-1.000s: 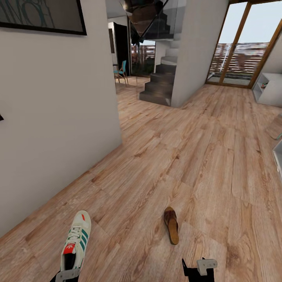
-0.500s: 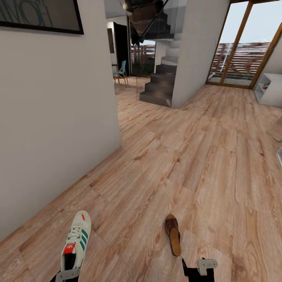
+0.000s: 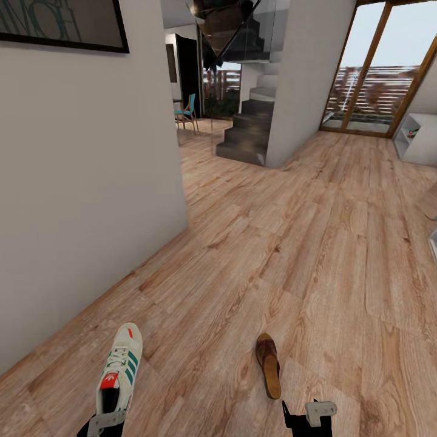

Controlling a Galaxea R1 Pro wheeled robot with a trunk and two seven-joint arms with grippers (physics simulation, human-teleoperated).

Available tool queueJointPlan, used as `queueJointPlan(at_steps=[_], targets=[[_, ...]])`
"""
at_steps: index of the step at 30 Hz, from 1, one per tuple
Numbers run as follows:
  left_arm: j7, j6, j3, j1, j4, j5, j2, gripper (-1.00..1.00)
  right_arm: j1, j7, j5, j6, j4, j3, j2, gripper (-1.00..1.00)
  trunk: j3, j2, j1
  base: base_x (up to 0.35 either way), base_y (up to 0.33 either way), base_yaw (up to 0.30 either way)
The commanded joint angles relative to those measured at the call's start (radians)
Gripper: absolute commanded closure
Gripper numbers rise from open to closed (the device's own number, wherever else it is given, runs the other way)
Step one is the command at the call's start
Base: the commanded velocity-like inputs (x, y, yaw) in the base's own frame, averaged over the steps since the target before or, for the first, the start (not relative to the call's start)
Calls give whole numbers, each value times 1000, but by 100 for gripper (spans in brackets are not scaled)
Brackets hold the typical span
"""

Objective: Pick up the two gym shoes and the two sandals from the corridor floor and place them onto the hallstand (shoe rack) in the corridor, making sure they are on the rack and not on the floor. Arrange them so the two gym shoes are next to each other and the two sandals are next to each other.

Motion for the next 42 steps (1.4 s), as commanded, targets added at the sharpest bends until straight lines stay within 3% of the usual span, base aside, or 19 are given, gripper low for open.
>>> queueJointPlan(at_steps=[1,4,10,16,22,24,30,35,42], targets=[[-8,1,3,-3,-1,6,-2,100,-1,-3,-4,-3,1,7,-1,-100,-1,0,0,0,0,0],[-8,5,2,-22,-7,5,-5,100,-1,-3,-4,-3,1,6,-1,-100,-1,0,0,0,0,0],[-9,64,-4,-136,-12,1,-15,100,-1,-1,-2,-2,1,9,0,-100,-1,0,0,0,0,0],[-10,247,-6,-283,-19,-2,-38,100,-1,1,0,2,-3,11,1,-100,-1,0,0,0,0,0],[-10,384,-14,-399,-22,-20,-63,100,-1,1,1,34,-32,11,3,-100,-1,0,0,0,0,0],[-10,401,-17,-418,-23,-29,-67,100,-1,1,1,64,-47,11,4,-100,-1,0,0,0,0,0],[-8,429,-27,-447,-36,-70,-89,100,-2,0,0,249,-134,11,6,-100,-1,0,0,4,0,0],[-8,435,-28,-450,-40,-83,-93,100,-2,0,0,305,-155,13,7,-100,-1,0,0,160,0,0],[-8,435,-30,-443,-41,-86,-94,100,-2,-3,2,318,-163,11,4,-100,-1,0,0,210,0,0]])
